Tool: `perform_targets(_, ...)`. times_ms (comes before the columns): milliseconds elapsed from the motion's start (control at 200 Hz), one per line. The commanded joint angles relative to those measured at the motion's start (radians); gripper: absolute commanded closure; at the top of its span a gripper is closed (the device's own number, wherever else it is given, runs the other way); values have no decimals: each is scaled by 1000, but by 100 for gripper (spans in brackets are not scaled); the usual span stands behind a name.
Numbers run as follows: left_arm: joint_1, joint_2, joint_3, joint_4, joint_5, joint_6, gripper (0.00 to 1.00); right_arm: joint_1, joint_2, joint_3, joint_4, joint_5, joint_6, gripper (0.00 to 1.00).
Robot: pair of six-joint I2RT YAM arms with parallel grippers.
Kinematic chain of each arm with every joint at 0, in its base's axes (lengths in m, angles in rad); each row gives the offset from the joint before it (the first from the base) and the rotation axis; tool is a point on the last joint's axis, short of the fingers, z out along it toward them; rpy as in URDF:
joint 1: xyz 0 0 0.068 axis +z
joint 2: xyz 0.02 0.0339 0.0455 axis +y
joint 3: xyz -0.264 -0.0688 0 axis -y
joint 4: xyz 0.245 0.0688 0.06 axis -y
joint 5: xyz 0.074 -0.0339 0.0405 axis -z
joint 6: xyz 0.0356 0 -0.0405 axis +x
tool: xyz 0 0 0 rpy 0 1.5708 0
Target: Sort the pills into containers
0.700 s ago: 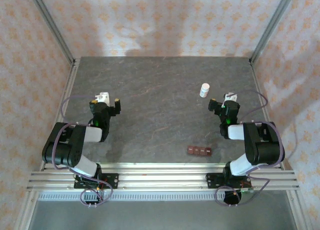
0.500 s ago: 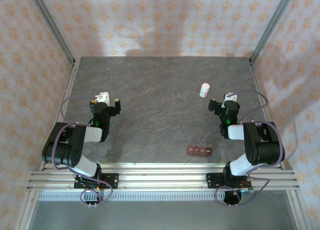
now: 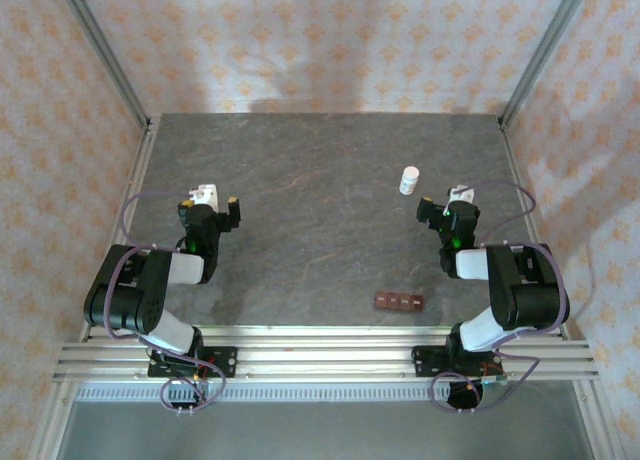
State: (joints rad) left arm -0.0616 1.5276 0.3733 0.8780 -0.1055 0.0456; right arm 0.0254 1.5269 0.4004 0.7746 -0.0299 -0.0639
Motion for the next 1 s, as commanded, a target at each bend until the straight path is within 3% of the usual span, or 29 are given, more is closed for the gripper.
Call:
perform_targets(0, 9, 3, 22, -12, -1, -16, 0, -6, -4, 25, -5, 30, 11, 0)
perform_targets(480, 5, -2, 9, 9, 13, -2, 0, -14, -16, 26, -14, 31, 24, 0)
perform_targets(671, -17, -109, 25, -104, -54, -1, 0, -14, -156, 149, -337, 100, 55, 0)
perform_targets(841, -17, -216, 51, -224, -155, -36, 0, -15, -272, 231, -579, 179, 179, 0)
perform_targets(911, -17, -271, 71, -290, -179, -68, 0, -15, -324, 263, -670, 264, 302, 0)
perform_targets(996, -18, -334, 132, -423, -191, -139, 0, -17, -338, 346, -931, 467, 608, 0)
